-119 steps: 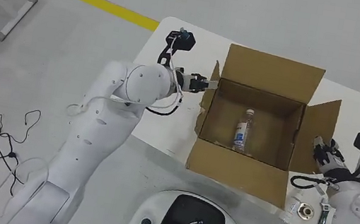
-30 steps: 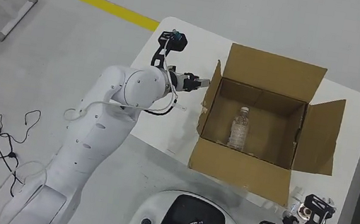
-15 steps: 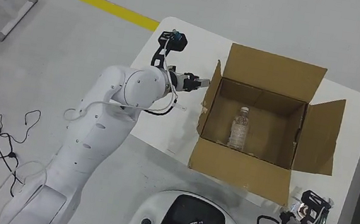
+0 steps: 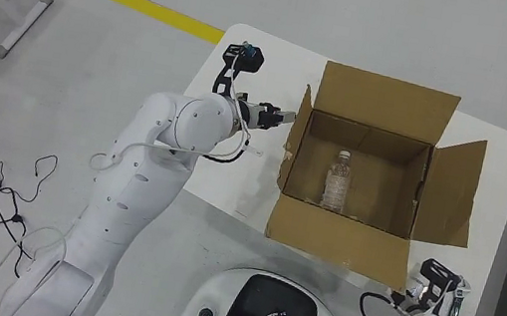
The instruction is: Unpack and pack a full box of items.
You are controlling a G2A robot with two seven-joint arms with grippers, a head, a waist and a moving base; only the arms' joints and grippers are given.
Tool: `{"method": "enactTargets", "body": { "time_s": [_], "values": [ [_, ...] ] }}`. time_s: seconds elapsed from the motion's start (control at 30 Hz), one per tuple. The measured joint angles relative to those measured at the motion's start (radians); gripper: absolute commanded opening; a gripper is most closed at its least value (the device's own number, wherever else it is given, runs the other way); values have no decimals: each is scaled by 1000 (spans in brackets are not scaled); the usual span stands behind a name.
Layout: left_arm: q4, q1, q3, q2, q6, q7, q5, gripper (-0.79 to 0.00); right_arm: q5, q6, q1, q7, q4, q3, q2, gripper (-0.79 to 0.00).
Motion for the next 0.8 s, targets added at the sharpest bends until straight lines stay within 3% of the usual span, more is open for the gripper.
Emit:
{"method": "enactTargets", "body": {
  "time_s": [0.07,0.1,0.17,0.43,0.63,0.8],
  "values": [
    [0,0,0,0,0,0,0,0,-4,1,4,1,6,-4,-1,-323],
    [0,0,0,0,0,0,0,0,-5,3,7,1,11,-6,-1,-428],
    [0,0,0,0,0,0,0,0,-5,2,12,2,17,-9,-2,-449],
    [0,0,0,0,0,0,0,0,-7,1,28,4,40,-14,-3,-403],
    [0,0,0,0,0,0,0,0,-7,1,37,3,51,-14,-5,-456],
    [0,0,0,0,0,0,0,0,-9,6,43,6,58,-14,-6,-446]
  ]
}}
